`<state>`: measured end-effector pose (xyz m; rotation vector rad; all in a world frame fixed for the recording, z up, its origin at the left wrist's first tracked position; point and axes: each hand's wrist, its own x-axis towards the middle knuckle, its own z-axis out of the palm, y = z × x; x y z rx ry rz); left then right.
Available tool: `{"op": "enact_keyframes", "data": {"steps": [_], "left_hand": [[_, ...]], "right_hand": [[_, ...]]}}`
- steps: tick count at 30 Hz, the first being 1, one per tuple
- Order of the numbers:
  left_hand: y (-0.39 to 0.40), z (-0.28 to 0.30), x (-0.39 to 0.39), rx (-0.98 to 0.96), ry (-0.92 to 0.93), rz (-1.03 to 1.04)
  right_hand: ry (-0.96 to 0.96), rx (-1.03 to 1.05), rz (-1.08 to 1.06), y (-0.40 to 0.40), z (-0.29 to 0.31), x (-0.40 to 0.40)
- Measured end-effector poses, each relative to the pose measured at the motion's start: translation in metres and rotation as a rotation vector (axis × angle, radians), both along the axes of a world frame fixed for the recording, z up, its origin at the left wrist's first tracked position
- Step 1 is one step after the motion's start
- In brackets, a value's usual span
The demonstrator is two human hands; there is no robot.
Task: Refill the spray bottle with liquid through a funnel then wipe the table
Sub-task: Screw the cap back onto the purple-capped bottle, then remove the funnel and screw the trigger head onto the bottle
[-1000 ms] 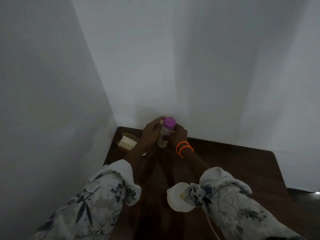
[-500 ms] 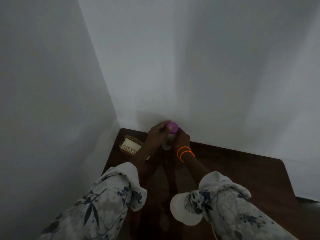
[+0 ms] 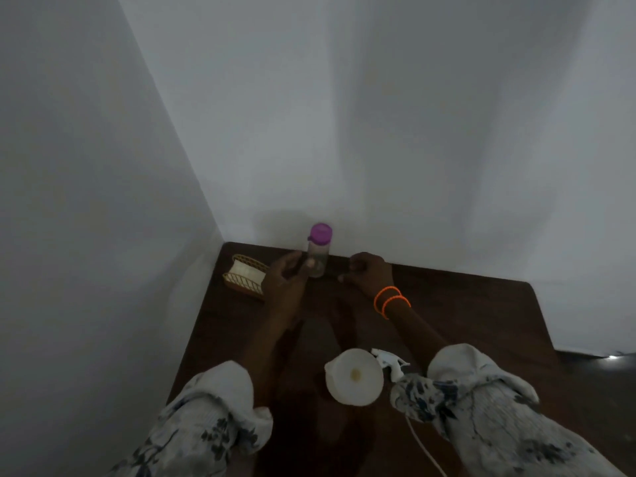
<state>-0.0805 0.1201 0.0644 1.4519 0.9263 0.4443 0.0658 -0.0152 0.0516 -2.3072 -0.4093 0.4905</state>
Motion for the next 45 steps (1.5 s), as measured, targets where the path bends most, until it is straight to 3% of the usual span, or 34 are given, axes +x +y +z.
{"op": "enact_keyframes", "data": {"steps": [5, 9, 21, 29, 45], "left_hand": [[-0.015, -0.009, -0.034, -0.249, 0.123, -0.172], [-0.025, -0.008, -0.061, -0.301, 0.185, -0.353], [-0.054, -0.003, -0.11, -0.399, 0.262, -0.468], [-0.068, 0.01, -0.108, -0.564, 0.188, -0.369], [-0.071, 0.008, -0.108, -0.502, 0.208, -0.359]], "right_hand": [[0.017, 0.025, 0.014, -0.034, 0.01, -0.023], [0.033, 0.056, 0.03, -0.063, 0.016, -0.048], [0.298, 0.225, -0.018, -0.128, 0.026, -0.122], [0.251, 0.272, -0.075, -0.135, 0.03, -0.135], [0.319, 0.336, -0.174, -0.135, 0.021, -0.136]]}}
